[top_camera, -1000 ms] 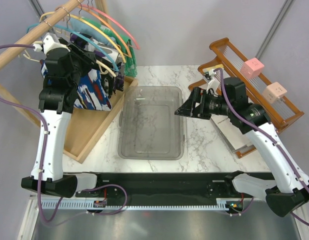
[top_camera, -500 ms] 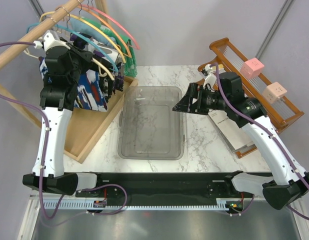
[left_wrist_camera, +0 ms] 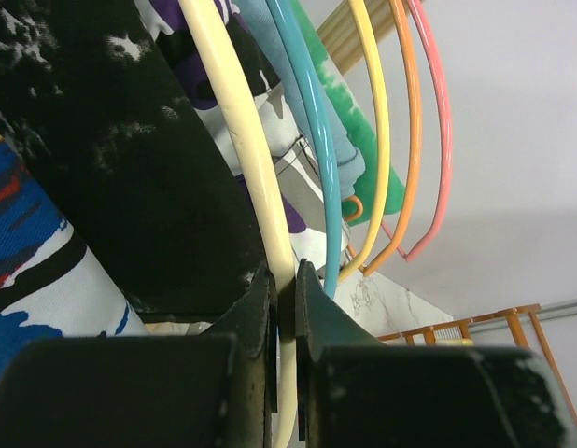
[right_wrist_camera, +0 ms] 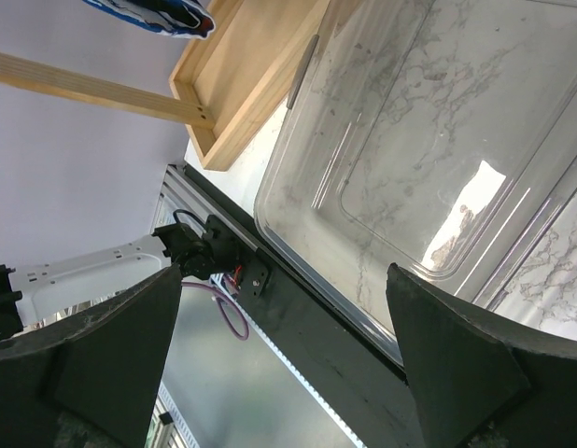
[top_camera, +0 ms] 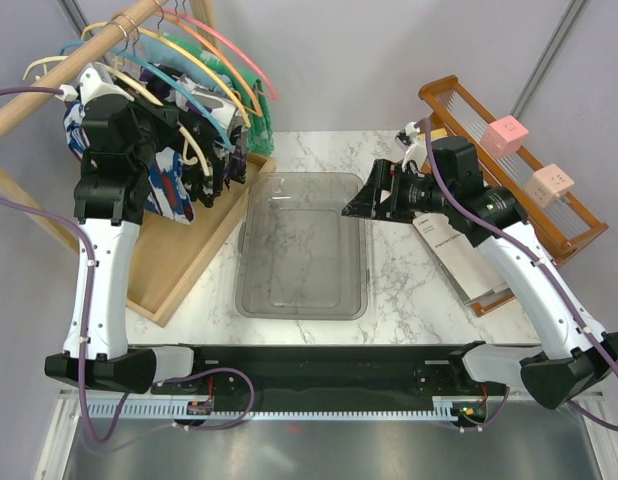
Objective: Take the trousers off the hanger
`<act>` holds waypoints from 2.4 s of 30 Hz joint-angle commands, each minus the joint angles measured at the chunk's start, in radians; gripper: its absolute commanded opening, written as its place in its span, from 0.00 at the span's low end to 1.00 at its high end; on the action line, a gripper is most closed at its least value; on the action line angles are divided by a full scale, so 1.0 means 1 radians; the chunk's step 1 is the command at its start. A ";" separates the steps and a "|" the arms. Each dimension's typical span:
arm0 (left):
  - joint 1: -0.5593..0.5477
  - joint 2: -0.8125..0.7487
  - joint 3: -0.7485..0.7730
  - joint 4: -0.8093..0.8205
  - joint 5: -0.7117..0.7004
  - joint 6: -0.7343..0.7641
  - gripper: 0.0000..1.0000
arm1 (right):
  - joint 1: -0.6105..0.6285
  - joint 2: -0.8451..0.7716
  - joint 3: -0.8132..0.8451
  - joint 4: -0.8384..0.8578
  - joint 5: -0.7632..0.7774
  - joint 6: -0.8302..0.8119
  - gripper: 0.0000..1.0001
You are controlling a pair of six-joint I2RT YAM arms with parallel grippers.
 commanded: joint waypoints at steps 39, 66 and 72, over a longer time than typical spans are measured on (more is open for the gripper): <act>-0.011 -0.328 0.115 -0.049 0.349 0.063 0.02 | 0.005 -0.051 -0.016 0.010 -0.070 -0.019 0.98; -0.011 -0.625 -0.210 -0.218 1.039 -0.176 0.02 | 0.663 0.118 0.196 0.432 0.298 0.369 0.97; -0.011 -0.666 -0.218 -0.218 1.091 -0.218 0.02 | 0.691 0.118 0.199 0.568 0.397 0.444 0.89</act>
